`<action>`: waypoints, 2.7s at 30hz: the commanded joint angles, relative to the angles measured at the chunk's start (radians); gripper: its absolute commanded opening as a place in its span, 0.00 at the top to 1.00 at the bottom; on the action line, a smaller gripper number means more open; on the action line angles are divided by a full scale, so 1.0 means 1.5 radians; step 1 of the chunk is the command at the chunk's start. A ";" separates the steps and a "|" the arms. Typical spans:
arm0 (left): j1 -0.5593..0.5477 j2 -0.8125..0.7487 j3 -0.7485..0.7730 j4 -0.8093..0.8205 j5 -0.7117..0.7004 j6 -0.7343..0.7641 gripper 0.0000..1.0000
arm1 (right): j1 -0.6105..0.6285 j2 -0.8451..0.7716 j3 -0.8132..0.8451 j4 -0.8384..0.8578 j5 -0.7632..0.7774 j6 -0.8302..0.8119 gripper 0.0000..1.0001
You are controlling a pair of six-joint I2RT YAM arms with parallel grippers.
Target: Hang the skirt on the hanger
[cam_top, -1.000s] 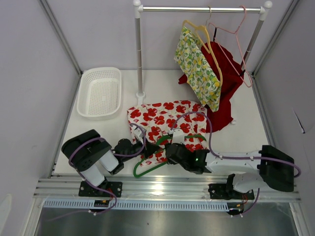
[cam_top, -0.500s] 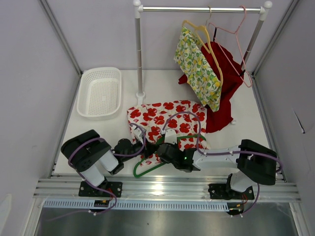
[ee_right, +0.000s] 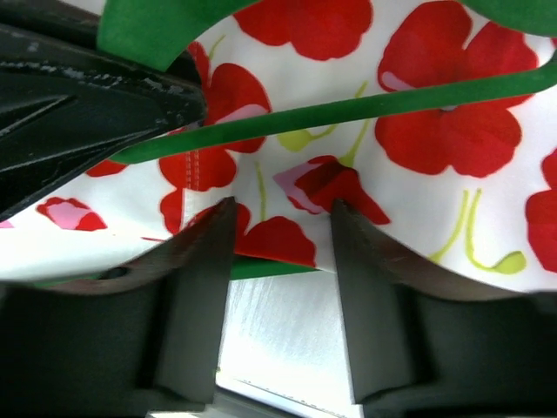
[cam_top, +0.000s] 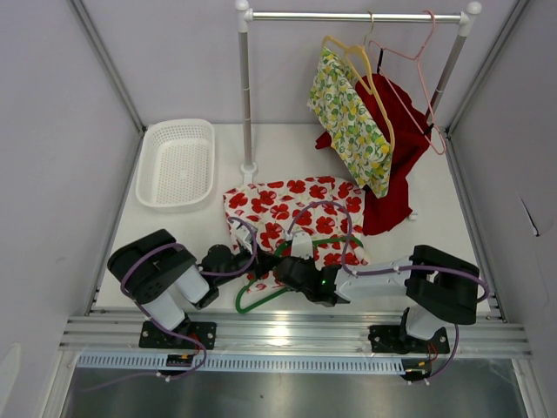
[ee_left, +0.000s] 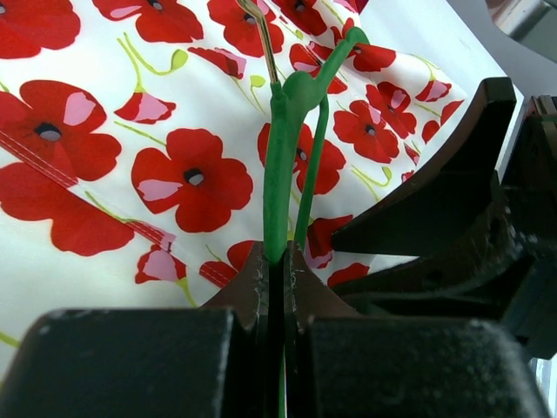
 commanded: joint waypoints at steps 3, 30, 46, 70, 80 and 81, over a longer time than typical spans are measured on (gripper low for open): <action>0.014 0.010 -0.003 -0.039 -0.033 0.059 1.00 | 0.005 0.040 -0.024 -0.013 -0.027 0.034 0.72; 0.031 -0.006 -0.009 -0.067 -0.060 0.058 1.00 | -0.082 -0.179 -0.138 -0.148 -0.062 0.086 0.96; 0.033 -0.063 0.003 -0.125 -0.083 0.077 1.00 | -0.074 -0.301 -0.207 -0.213 -0.079 0.135 0.95; 0.028 -0.107 0.129 -0.276 -0.075 0.123 1.00 | 0.067 -0.228 -0.145 -0.234 -0.073 0.195 0.91; 0.038 -0.117 0.167 -0.330 -0.047 0.163 1.00 | 0.055 -0.276 -0.188 -0.254 -0.083 0.229 0.91; 0.041 -0.118 0.166 -0.331 -0.045 0.163 1.00 | 0.054 -0.272 -0.193 -0.256 -0.084 0.231 0.91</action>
